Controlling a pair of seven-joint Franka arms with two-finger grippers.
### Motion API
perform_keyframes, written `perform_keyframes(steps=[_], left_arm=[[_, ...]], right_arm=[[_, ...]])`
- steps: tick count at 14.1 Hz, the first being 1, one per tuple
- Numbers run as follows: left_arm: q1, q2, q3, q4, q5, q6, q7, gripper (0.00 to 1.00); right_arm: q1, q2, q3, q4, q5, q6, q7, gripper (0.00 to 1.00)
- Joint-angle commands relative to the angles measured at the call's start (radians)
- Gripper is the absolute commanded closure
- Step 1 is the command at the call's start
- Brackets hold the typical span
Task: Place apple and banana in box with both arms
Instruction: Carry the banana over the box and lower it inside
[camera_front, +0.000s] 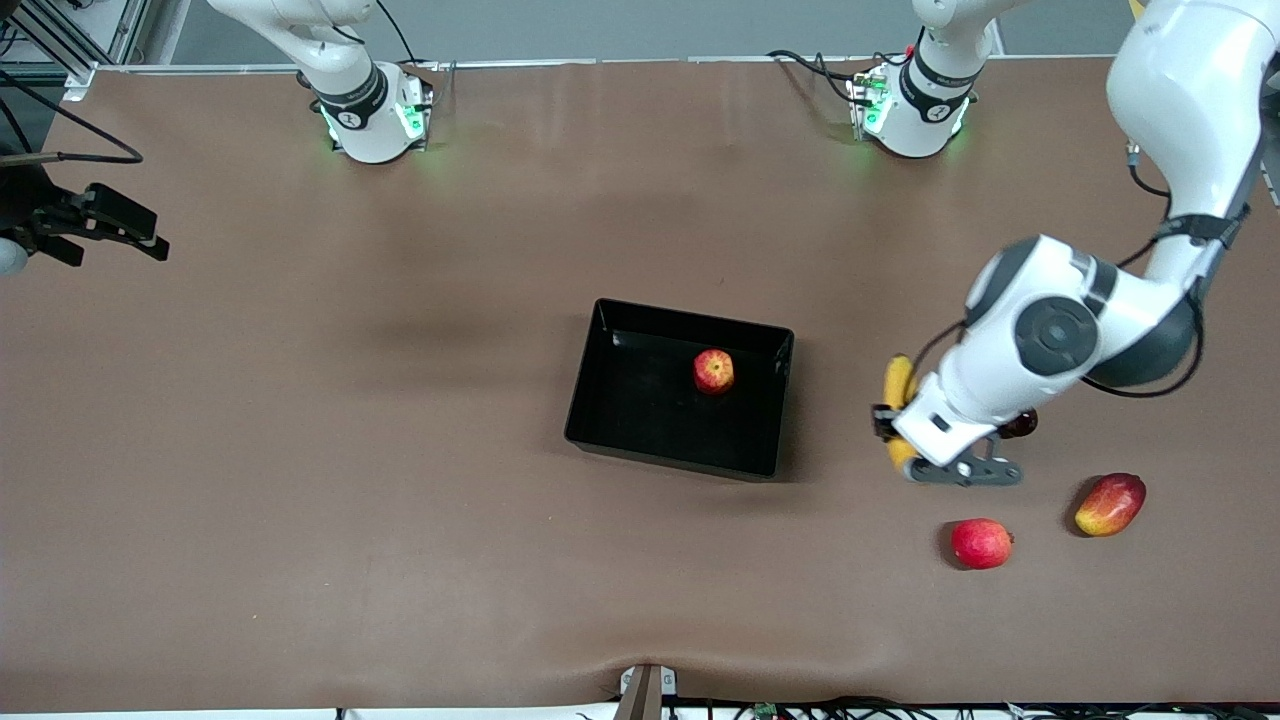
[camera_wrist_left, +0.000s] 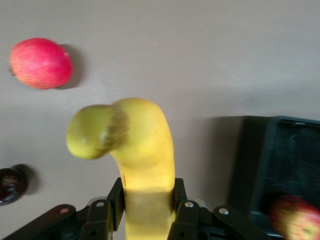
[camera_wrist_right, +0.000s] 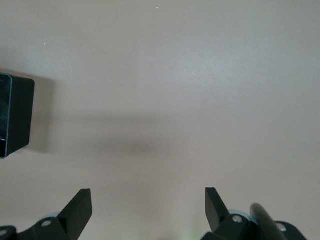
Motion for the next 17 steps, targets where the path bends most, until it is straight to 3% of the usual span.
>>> perform_keyframes(steps=[1, 3, 6, 9, 12, 17], left_arm=[[-0.102, 0.015, 0.0, 0.074, -0.022, -0.023, -0.071, 1.0], [-0.209, 0.024, 0.012, 0.101, -0.012, -0.024, -0.073, 1.0], [-0.376, 0.041, 0.101, 0.169, -0.014, -0.021, -0.074, 1.0], [-0.597, 0.09, 0.257, 0.258, -0.015, 0.006, -0.082, 1.0], [-0.774, 0.123, 0.415, 0.282, -0.026, 0.11, -0.125, 1.0], [-0.837, 0.225, 0.443, 0.282, -0.026, 0.264, -0.151, 1.0]], right_arm=[[-0.008, 0.002, 0.009, 0.014, 0.001, -0.013, 0.008, 0.0], [-0.008, 0.004, 0.009, 0.012, 0.001, -0.016, 0.008, 0.0], [-0.007, 0.002, 0.009, 0.011, 0.007, -0.018, 0.006, 0.0], [-0.007, 0.004, 0.009, 0.009, 0.009, -0.019, 0.008, 0.0], [-0.008, 0.004, 0.007, 0.009, 0.016, -0.019, 0.006, 0.0], [-0.008, 0.004, 0.007, 0.009, 0.021, -0.019, 0.006, 0.0]])
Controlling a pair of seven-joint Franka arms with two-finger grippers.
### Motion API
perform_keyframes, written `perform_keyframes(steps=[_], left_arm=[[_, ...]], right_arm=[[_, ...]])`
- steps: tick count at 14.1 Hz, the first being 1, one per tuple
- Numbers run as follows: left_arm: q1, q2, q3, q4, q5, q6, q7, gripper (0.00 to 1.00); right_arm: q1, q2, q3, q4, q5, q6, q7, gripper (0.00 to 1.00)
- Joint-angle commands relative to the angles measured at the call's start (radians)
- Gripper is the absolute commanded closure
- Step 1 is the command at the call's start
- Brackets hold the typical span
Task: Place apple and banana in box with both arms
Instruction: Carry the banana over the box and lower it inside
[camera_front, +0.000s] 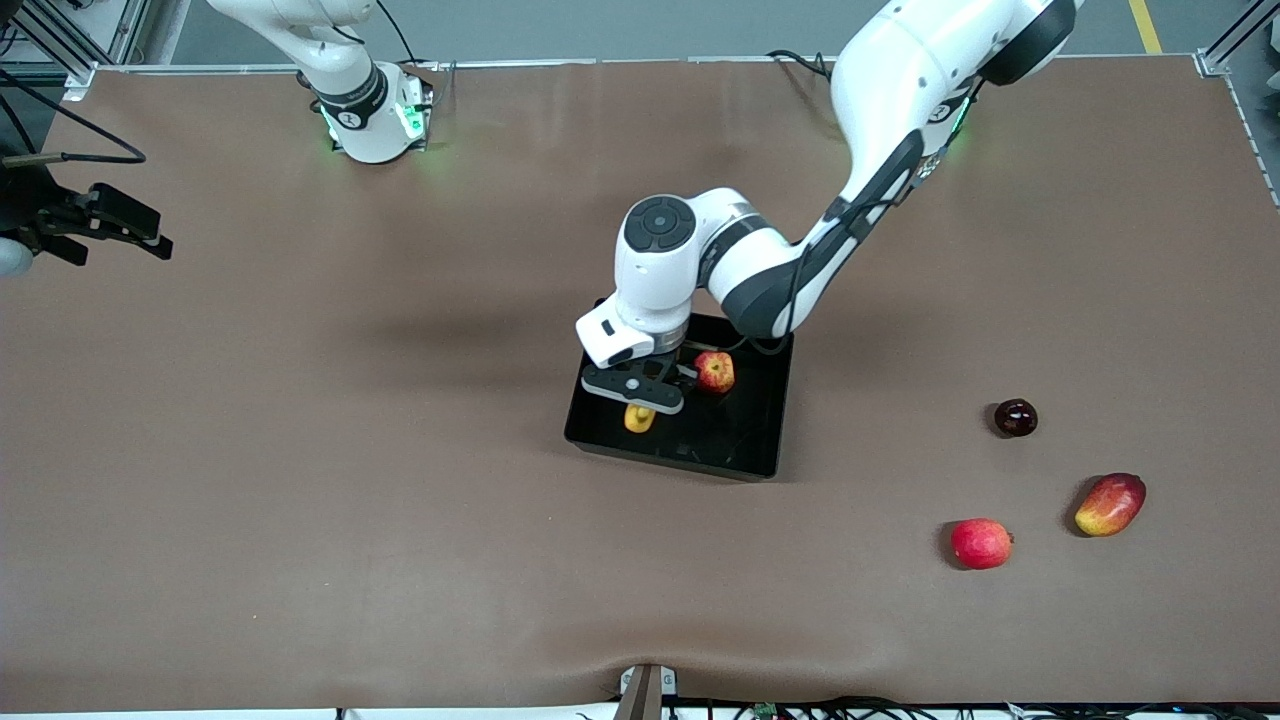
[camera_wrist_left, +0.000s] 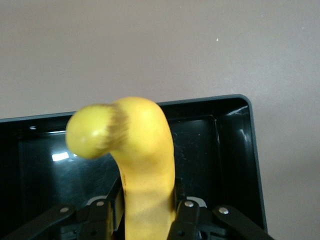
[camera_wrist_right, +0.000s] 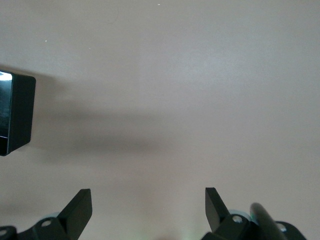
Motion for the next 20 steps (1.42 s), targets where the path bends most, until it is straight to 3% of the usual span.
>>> perform_keyframes(steps=[1, 4, 9, 10, 11, 12, 13, 20], left_arm=[[-0.03, 0.069, 0.019, 0.037, -0.016, 0.039, -0.014, 1.0], [-0.083, 0.121, 0.07, 0.035, -0.014, 0.084, -0.128, 1.0], [-0.157, 0.164, 0.159, 0.035, -0.013, 0.087, -0.138, 1.0], [-0.162, 0.163, 0.162, 0.035, -0.013, 0.087, -0.14, 0.94], [-0.16, 0.158, 0.162, 0.034, -0.013, 0.086, -0.14, 0.75], [-0.16, 0.151, 0.164, 0.034, -0.011, 0.086, -0.14, 0.06], [-0.16, 0.138, 0.162, 0.035, -0.013, 0.086, -0.14, 0.0], [-0.088, -0.079, 0.159, 0.037, -0.149, -0.083, -0.135, 0.0]], right_arm=[[-0.009, 0.002, 0.005, 0.01, 0.016, -0.011, 0.006, 0.0], [-0.009, 0.002, 0.007, 0.01, 0.016, -0.011, 0.006, 0.0], [-0.009, 0.003, 0.005, 0.008, 0.016, -0.011, 0.008, 0.0], [-0.009, 0.003, 0.005, 0.008, 0.016, -0.011, 0.008, 0.0], [-0.01, 0.003, 0.005, 0.008, 0.016, -0.011, 0.008, 0.0], [-0.01, 0.003, 0.005, 0.008, 0.016, -0.011, 0.008, 0.0], [-0.01, 0.003, 0.005, 0.008, 0.016, -0.011, 0.008, 0.0], [-0.012, 0.005, 0.005, 0.008, 0.018, -0.011, 0.008, 0.0]])
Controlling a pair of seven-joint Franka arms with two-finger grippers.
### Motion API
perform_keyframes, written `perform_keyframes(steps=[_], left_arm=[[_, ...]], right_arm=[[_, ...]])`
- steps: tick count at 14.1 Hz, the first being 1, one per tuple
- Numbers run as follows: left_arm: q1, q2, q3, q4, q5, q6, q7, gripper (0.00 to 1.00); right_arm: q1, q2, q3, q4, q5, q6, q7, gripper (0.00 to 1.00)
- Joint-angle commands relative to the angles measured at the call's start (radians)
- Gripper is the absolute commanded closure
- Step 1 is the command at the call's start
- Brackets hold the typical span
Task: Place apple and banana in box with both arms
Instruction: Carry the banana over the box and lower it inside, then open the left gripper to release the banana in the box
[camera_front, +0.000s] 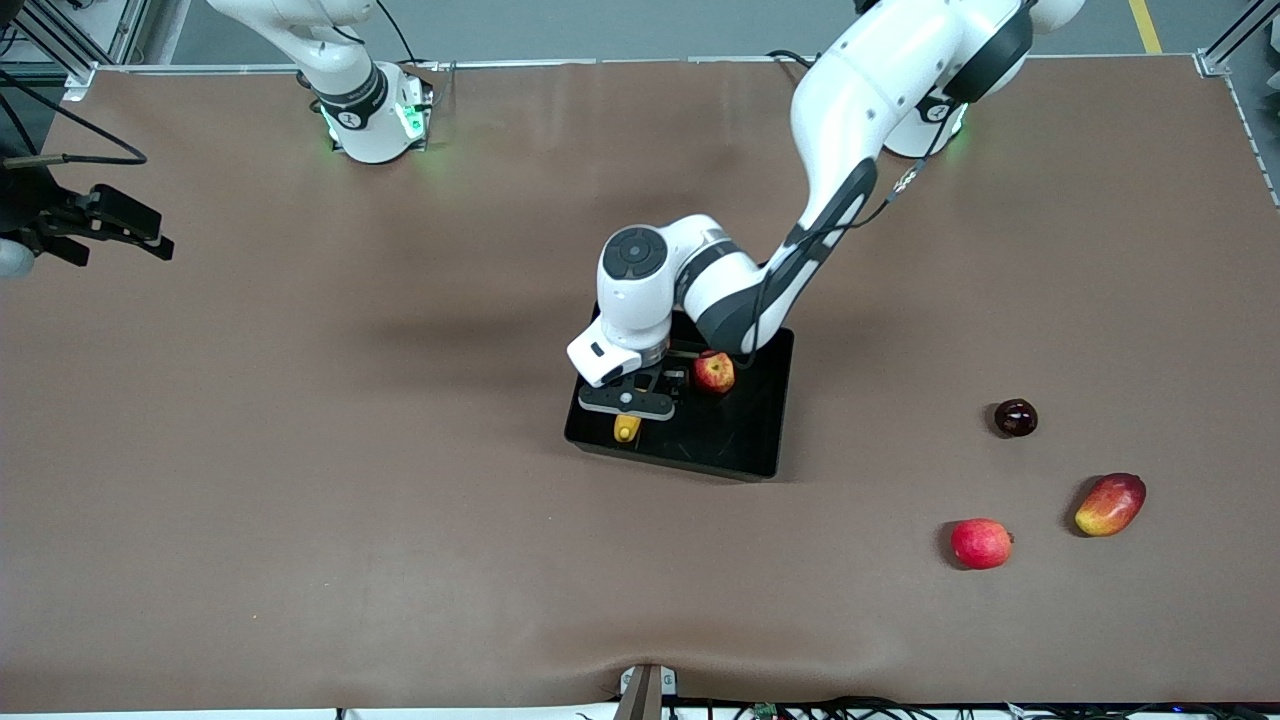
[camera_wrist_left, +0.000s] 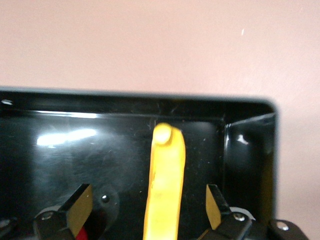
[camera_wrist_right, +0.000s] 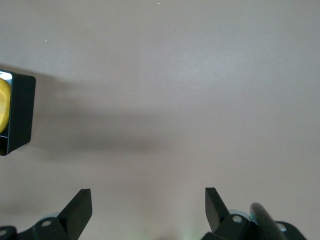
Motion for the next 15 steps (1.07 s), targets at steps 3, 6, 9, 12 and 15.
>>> perform_keyframes(steps=[3, 6, 9, 12, 15], left_arm=[[0.114, -0.218, 0.009, -0.031, -0.129, -0.229, 0.008, 0.0], [0.23, -0.312, -0.002, -0.038, -0.152, -0.323, 0.051, 0.0], [0.319, -0.377, 0.0, -0.042, -0.173, -0.365, 0.103, 0.0], [0.384, -0.435, 0.0, -0.046, -0.175, -0.431, 0.131, 0.0], [0.431, -0.49, 0.006, -0.048, -0.178, -0.507, 0.22, 0.0]], right_arm=[[-0.012, 0.003, 0.006, 0.008, 0.017, -0.01, 0.008, 0.0], [-0.012, 0.003, 0.006, 0.008, 0.026, -0.01, 0.008, 0.0], [-0.012, 0.003, 0.006, 0.008, 0.029, -0.01, 0.008, 0.0], [-0.013, 0.003, 0.006, 0.008, 0.029, -0.012, 0.008, 0.0], [-0.012, 0.003, 0.006, 0.008, 0.029, -0.01, 0.008, 0.0]])
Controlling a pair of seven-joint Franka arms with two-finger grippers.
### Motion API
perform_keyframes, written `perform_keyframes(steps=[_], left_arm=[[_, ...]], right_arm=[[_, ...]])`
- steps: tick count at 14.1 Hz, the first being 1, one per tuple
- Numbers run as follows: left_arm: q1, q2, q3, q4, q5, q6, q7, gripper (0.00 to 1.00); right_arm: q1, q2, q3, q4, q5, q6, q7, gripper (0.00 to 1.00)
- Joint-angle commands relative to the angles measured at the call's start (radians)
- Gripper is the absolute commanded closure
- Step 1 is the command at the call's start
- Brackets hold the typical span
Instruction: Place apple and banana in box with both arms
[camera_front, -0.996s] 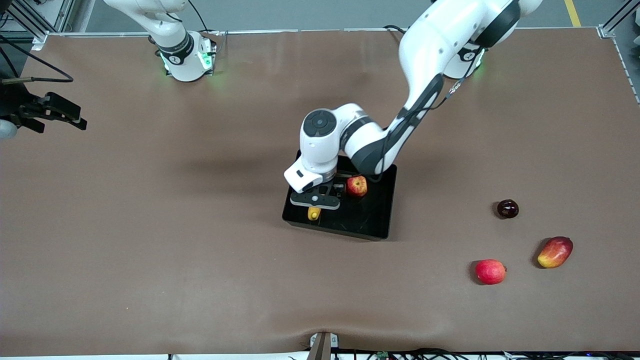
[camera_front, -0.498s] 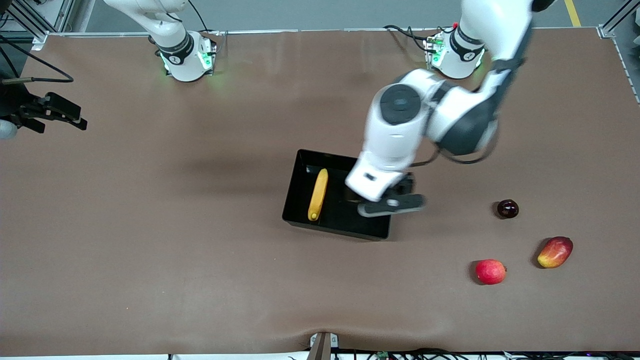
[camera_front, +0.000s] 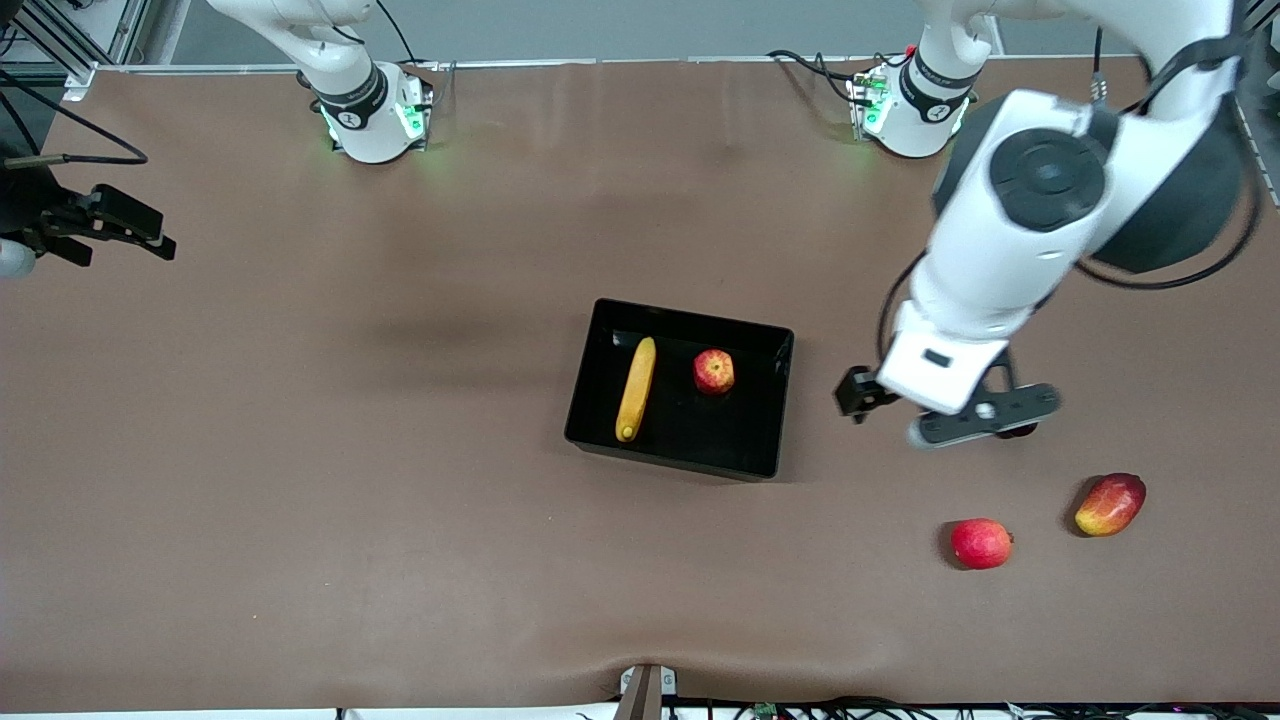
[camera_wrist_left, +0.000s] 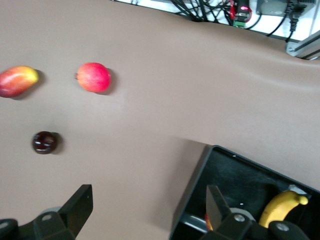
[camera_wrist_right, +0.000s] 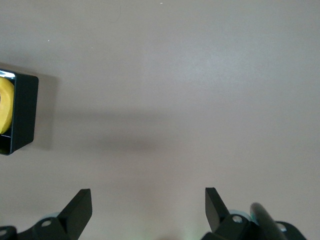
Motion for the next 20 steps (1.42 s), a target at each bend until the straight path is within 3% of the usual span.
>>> perform_keyframes(steps=[1, 3, 7, 9, 12, 15, 20], left_arm=[[0.061, -0.091, -0.008, -0.043, -0.025, -0.093, 0.112, 0.0], [0.099, -0.147, -0.002, -0.05, -0.084, -0.169, 0.202, 0.0], [0.227, -0.214, -0.008, -0.064, -0.147, -0.186, 0.286, 0.0], [0.233, -0.236, -0.004, -0.069, -0.152, -0.187, 0.308, 0.0], [0.223, -0.288, 0.033, -0.13, -0.155, -0.189, 0.353, 0.0], [0.094, -0.36, 0.203, -0.222, -0.198, -0.187, 0.44, 0.0], [0.089, -0.486, 0.2, -0.386, -0.219, -0.16, 0.449, 0.0]], right_arm=[[-0.012, 0.002, 0.006, 0.007, 0.019, -0.011, 0.008, 0.0], [-0.012, 0.002, 0.006, 0.007, 0.019, -0.009, 0.008, 0.0], [-0.012, 0.004, 0.006, 0.007, 0.019, -0.009, 0.008, 0.0], [-0.012, 0.004, 0.006, 0.007, 0.019, -0.011, 0.008, 0.0], [-0.012, 0.004, 0.006, 0.007, 0.019, -0.011, 0.006, 0.0], [-0.012, 0.004, 0.006, 0.007, 0.019, -0.009, 0.008, 0.0], [-0.013, 0.004, 0.005, -0.002, 0.016, -0.014, 0.004, 0.0]])
